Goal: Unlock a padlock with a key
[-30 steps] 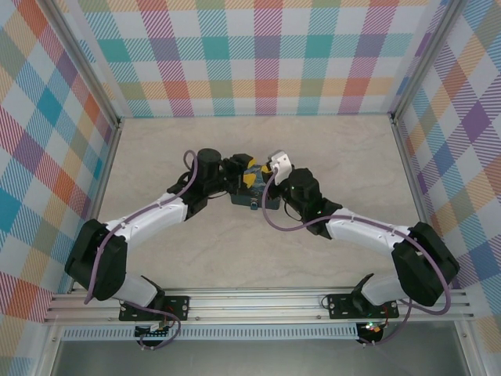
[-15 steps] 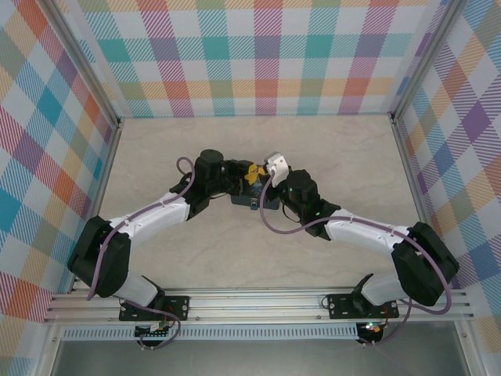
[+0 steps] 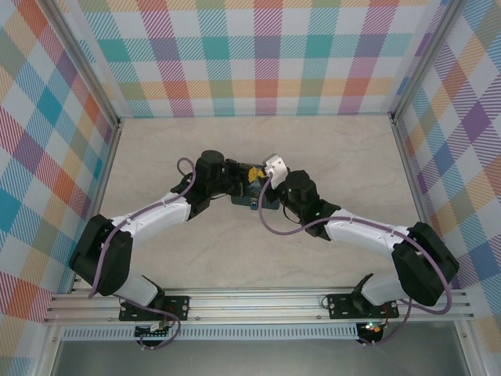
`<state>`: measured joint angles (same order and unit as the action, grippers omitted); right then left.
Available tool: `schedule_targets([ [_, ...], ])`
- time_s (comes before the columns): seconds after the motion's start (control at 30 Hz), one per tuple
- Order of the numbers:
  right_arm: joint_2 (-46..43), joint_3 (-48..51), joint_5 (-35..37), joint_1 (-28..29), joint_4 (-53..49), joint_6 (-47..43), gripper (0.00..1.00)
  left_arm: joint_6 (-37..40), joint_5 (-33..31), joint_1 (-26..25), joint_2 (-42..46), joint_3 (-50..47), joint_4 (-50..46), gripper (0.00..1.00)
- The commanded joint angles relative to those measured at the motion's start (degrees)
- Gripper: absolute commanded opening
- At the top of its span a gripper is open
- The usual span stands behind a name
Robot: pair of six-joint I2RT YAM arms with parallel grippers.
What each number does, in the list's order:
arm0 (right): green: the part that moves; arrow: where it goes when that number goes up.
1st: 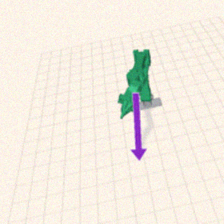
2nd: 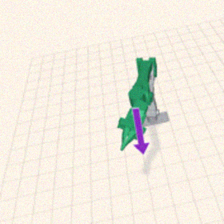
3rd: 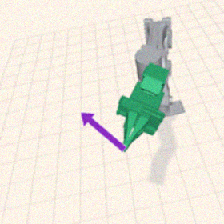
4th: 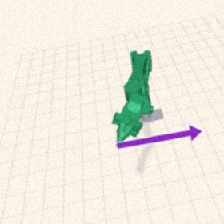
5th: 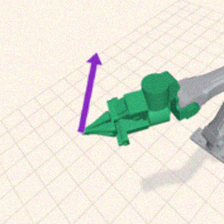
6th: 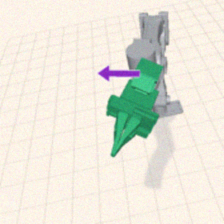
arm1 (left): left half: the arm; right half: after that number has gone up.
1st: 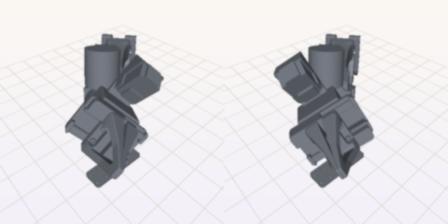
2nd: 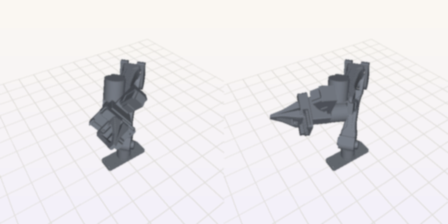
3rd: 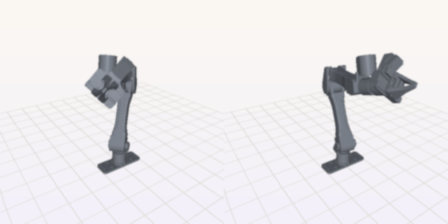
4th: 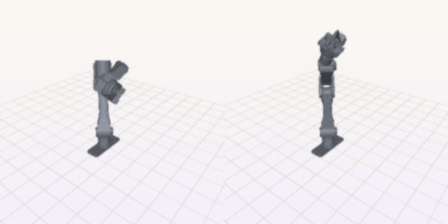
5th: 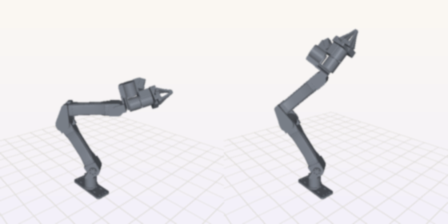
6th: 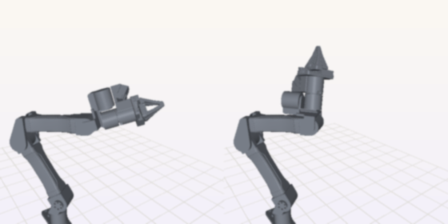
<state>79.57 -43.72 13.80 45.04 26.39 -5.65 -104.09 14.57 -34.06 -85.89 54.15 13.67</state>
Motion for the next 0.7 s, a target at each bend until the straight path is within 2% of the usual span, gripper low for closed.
schedule_targets([
  [0.0,-3.9,-0.1,-5.2,-0.8,-3.4,3.2,0.23,5.1,-1.2,-0.7,-0.1,-0.2,-0.1,0.0],
  [0.2,-14.0,4.6,-22.2,-9.3,-8.4,13.5,0.51,25.3,-7.9,-0.7,2.8,1.5,-1.0,0.0],
  [0.3,-17.9,5.7,-31.3,-15.0,-9.8,19.2,0.61,38.6,-8.3,-0.7,4.7,3.6,-2.0,0.0],
  [0.4,-18.9,5.6,-41.6,-20.7,-7.8,26.9,0.69,52.2,-5.4,-0.8,6.8,4.7,0.1,0.0],
  [0.47,-17.3,4.4,-49.5,-23.9,-4.7,33.0,0.71,61.6,-1.6,-0.8,8.1,5.2,2.5,0.0],
  [0.57,-13.7,2.3,-59.7,-25.6,2.6,40.3,0.74,72.5,3.8,-0.8,9.6,7.9,0.0,0.0],
  [0.67,-9.7,0.0,-66.0,-25.7,11.5,47.0,0.77,80.3,9.3,-0.8,10.7,10.0,-1.5,0.0],
])
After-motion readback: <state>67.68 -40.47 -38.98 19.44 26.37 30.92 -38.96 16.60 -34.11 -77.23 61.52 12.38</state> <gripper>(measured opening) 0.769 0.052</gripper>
